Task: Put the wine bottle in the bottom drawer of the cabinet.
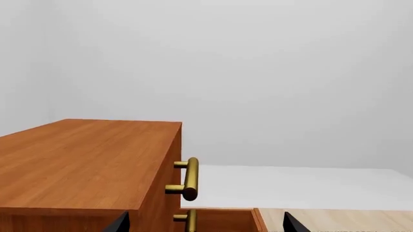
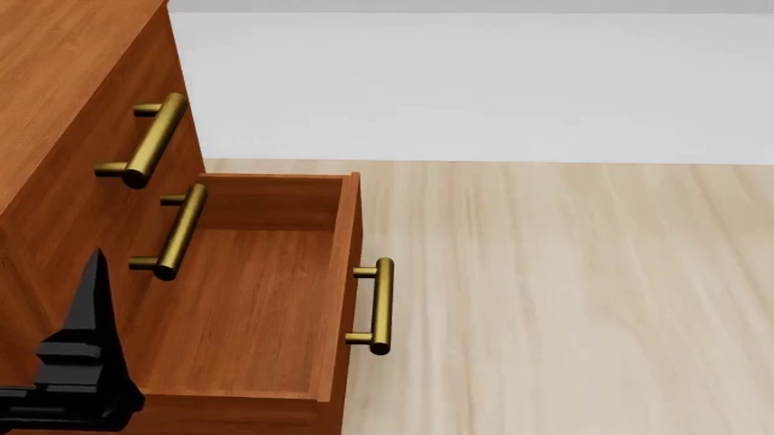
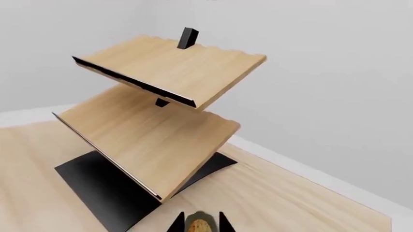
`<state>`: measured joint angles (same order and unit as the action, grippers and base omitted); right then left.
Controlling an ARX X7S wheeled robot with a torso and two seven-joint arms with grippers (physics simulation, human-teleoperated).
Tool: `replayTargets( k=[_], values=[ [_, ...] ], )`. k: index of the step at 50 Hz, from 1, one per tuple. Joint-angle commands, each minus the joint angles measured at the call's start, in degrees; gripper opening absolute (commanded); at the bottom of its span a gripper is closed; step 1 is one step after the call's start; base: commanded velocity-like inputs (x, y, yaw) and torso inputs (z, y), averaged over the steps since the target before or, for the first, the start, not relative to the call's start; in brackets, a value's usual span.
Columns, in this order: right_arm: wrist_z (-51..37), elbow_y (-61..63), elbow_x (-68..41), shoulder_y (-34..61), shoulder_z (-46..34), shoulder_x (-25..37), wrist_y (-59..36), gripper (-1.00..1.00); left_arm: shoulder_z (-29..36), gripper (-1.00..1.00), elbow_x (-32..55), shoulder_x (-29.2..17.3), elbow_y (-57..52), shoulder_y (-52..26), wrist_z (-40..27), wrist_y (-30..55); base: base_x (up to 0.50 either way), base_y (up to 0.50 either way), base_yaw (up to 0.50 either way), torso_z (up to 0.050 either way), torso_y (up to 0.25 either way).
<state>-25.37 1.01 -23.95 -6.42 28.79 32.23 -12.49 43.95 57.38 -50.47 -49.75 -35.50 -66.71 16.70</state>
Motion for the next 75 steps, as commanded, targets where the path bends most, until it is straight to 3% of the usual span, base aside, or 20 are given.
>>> replayTargets(
  k=[1,37,61,75],
  values=[
    [-0.3,3.5,0.7,0.6,0.2,1.0,-1.8,-1.00,0.1,1.00,0.0,0.1,-0.1,-0.1,-0.2,0.3,0.00,0.00,0.00,0.000,0.000],
    [0.7,16.4,-4.8,7.0,-4.5,7.3,-12.4,-1.00,-0.1,1.00,0.3,0.3,0.2,-0.5,-0.4,0.7,0.00,0.00,0.00,0.000,0.001],
    [-0.5,23.2,-6.6,17.6,-11.9,13.5,-21.1,-1.00,-0.2,1.00,-0.2,0.3,0.5,0.3,-0.1,0.1,0.00,0.00,0.00,0.000,0.000],
    [-0.4,23.3,-7.0,25.8,-17.6,13.8,-23.3,-1.00,-0.2,1.00,-0.2,0.4,0.8,0.3,0.1,0.0,0.00,0.00,0.00,0.000,0.001]
  ],
)
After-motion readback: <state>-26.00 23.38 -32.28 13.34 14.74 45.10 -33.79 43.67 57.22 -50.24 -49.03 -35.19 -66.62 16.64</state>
